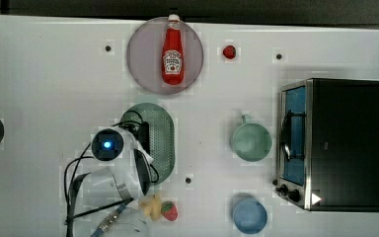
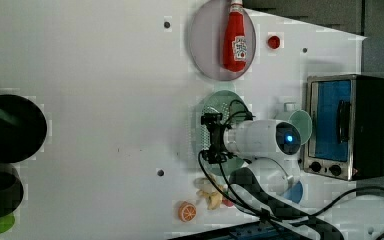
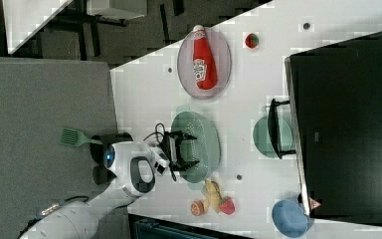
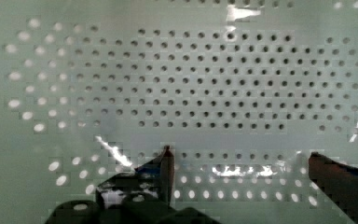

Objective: Drag strainer right to left.

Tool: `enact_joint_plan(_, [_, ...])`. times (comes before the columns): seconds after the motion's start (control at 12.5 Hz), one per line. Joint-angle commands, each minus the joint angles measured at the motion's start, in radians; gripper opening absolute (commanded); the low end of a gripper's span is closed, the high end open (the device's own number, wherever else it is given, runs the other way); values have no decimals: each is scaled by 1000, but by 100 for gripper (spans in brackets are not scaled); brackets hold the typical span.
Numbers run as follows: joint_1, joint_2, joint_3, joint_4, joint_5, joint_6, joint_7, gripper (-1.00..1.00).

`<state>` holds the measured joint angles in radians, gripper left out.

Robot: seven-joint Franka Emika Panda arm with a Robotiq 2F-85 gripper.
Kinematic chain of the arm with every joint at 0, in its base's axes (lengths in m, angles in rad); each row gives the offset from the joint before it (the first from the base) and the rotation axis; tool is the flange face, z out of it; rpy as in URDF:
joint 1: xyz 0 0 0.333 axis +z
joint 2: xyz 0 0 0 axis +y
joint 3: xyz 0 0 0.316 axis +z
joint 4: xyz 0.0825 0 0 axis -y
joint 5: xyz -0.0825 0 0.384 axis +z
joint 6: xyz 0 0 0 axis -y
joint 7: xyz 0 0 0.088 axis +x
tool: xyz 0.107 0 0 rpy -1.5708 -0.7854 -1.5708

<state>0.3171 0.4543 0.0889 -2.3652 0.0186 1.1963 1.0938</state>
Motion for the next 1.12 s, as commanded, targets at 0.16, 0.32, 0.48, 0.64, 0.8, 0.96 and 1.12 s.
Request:
enact_joint_plan(0.16, [83,33,10,94,54,-41,60,100])
enact_joint_plan(0.32, [117,49,10,133,84,-66,61,100])
enact_joint_plan(0.48, [152,66,10,172,115,-77,82,100])
enact_joint_plan(0.64, [187,82,10,207,127,-83,123,100])
enact_joint_plan(0.8, [219,98,10,234,130,-84,169,100])
enact_joint_plan(0.96, [244,114,9,262,131,-84,191,100])
enact_joint_plan(1.12, [261,130,9,291,132,-91,196,100])
